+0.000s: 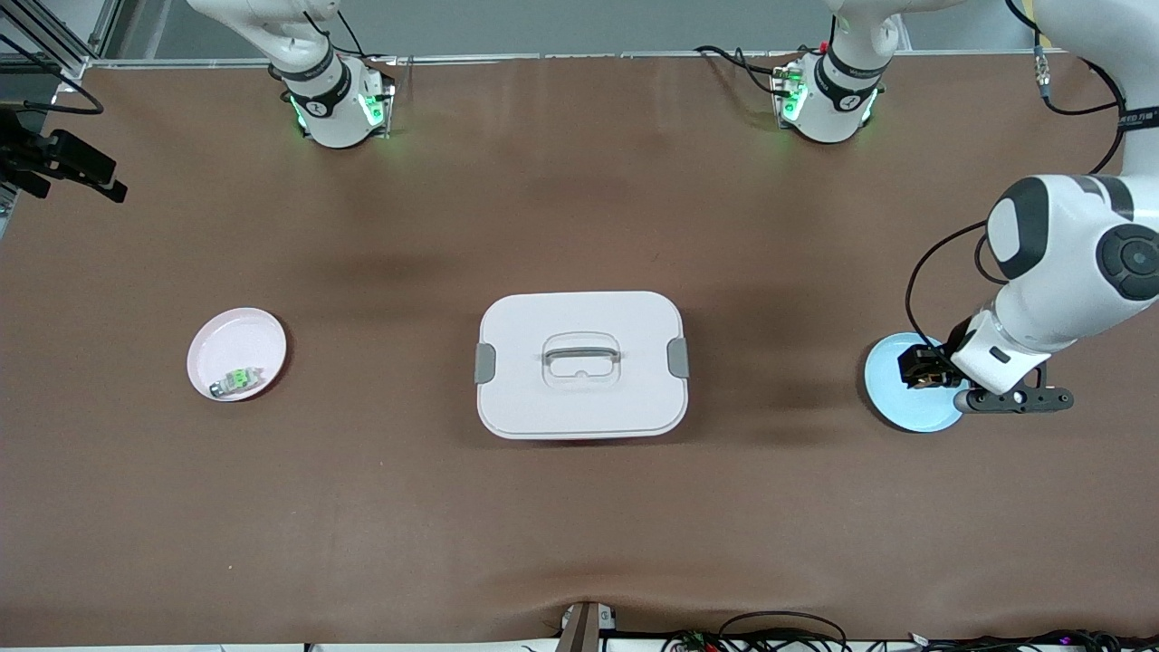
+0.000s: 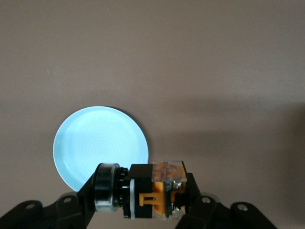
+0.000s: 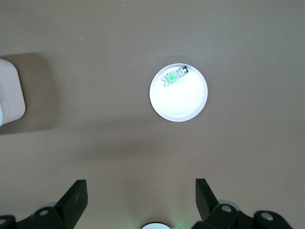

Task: Transfer orange switch to right arm and place
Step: 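Carry the switch with the left gripper toward the right gripper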

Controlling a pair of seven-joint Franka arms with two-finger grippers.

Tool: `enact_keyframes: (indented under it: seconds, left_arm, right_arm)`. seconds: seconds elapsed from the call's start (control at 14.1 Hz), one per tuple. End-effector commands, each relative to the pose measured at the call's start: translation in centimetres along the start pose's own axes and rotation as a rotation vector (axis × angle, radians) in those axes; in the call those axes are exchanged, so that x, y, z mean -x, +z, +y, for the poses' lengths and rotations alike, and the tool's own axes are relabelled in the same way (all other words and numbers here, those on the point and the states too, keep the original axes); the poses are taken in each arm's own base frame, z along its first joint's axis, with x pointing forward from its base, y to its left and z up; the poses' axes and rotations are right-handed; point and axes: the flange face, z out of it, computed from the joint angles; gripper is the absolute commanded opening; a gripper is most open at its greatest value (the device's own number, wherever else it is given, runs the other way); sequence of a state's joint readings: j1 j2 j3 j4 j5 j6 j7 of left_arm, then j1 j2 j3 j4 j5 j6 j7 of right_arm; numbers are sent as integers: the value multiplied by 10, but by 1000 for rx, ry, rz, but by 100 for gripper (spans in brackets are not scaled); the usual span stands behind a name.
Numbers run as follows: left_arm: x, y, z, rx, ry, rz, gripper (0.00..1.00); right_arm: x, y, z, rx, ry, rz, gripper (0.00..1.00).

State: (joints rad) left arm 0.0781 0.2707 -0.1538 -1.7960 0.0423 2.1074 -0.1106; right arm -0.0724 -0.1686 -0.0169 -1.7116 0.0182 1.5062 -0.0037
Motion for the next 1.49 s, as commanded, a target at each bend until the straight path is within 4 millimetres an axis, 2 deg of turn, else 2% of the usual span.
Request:
enact_keyframes:
  seconds: [0.0, 0.14, 0.28, 0.57, 0.71, 0.78, 1.0, 1.21, 1.42]
  left_arm:
    - [-3, -36, 33, 13, -44, -16, 0]
    - [-1, -52, 60, 27, -45, -23, 0]
    - [1, -63, 81, 86, -65, -27, 0]
    - [6, -83, 132, 164, -159, -32, 0]
    - [12, -96, 162, 182, -206, -54, 0]
    - [15, -97, 176, 197, -216, -75, 0]
    - [28, -101, 209, 248, -290, -126, 0]
    - [42, -97, 245, 296, -383, -204, 0]
    - [57, -93, 276, 344, -470, -297, 0]
  right_arm:
    - [-3, -4, -4, 8, -13, -5, 100]
    - [-7, 6, -26, 11, -55, -25, 100]
    - [1, 9, -59, 14, -100, -72, 100]
    - [19, 26, -157, 24, -96, -121, 100]
    - [27, 36, -198, -25, -60, -147, 100]
    - [27, 41, -214, -66, -9, -159, 100]
    - [37, 60, -259, -135, 37, -139, 100]
    - [53, 66, -304, -201, 129, -115, 100]
    - [60, 87, -319, -356, 201, -120, 100]
